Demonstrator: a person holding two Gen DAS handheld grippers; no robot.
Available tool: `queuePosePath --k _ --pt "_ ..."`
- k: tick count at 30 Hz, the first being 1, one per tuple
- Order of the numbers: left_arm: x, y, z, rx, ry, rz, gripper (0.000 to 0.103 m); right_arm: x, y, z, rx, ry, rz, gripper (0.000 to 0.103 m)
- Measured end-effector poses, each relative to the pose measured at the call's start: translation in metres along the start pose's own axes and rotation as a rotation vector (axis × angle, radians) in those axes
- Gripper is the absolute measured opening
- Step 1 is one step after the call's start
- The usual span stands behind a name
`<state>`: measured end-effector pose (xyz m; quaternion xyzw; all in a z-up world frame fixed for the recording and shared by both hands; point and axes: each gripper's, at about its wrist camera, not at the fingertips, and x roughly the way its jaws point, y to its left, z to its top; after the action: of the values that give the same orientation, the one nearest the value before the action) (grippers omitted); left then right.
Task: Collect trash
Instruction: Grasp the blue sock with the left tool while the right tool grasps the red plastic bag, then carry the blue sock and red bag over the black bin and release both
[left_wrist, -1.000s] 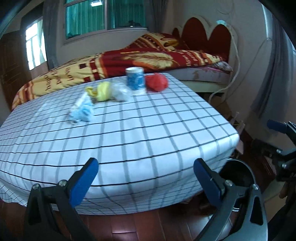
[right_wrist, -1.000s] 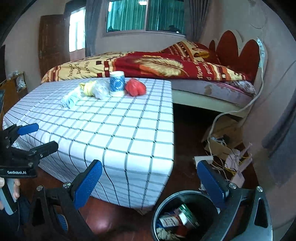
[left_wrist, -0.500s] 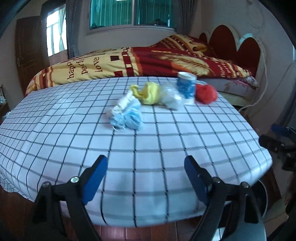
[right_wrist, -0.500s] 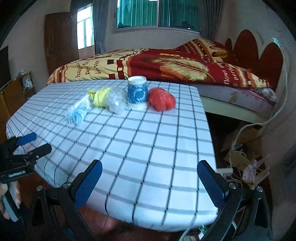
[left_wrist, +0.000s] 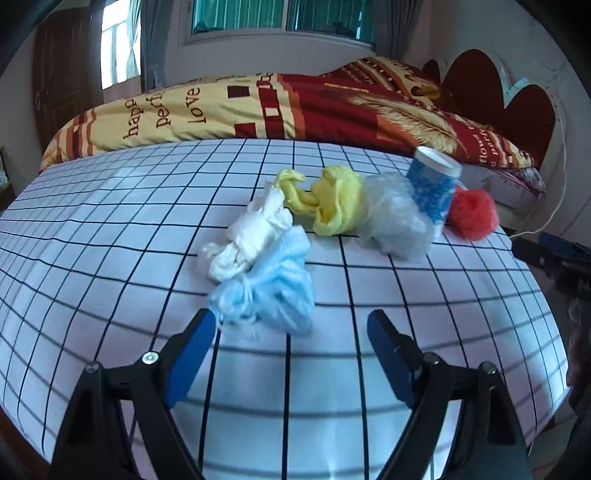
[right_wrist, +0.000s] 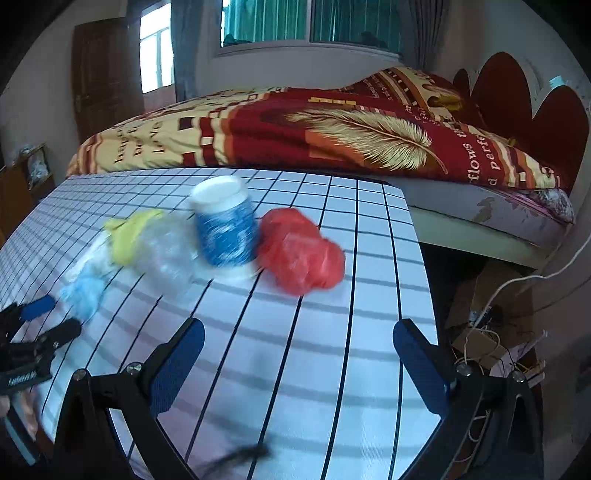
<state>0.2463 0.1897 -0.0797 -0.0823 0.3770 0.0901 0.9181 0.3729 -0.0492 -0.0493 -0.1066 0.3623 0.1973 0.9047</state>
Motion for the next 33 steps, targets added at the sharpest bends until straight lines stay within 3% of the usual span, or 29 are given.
queuePosePath --k 5,8,10,11,13,20,21,33 --pt "0.021 0.004 0.01 -0.034 0.046 0.017 0.077 0.042 0.0 0.021 -0.008 0.025 0.012 0.099" --pt "0.028 0.004 0.012 -0.04 0.072 0.033 0.072 0.064 0.0 0.029 -0.001 0.048 0.024 0.087" --pt "0.025 0.004 0.01 -0.039 0.068 0.033 0.065 0.075 -0.002 0.03 0.008 0.073 0.044 0.055" --pt "0.024 0.005 0.008 -0.036 0.066 0.032 0.063 0.077 -0.002 0.029 0.011 0.084 0.057 0.047" --pt "0.019 0.005 0.004 -0.028 0.06 0.024 0.05 0.075 -0.003 0.023 0.01 0.079 0.074 0.035" --pt "0.002 0.011 -0.009 -0.038 0.033 -0.019 0.027 0.04 -0.007 -0.002 0.001 0.044 0.087 0.029" --pt "-0.002 0.011 -0.012 -0.038 0.027 -0.022 0.02 0.034 -0.008 -0.005 0.003 0.039 0.085 0.029" --pt "-0.044 -0.004 -0.024 -0.001 -0.029 -0.065 0.018 -0.054 -0.002 -0.053 0.003 -0.021 0.036 0.029"
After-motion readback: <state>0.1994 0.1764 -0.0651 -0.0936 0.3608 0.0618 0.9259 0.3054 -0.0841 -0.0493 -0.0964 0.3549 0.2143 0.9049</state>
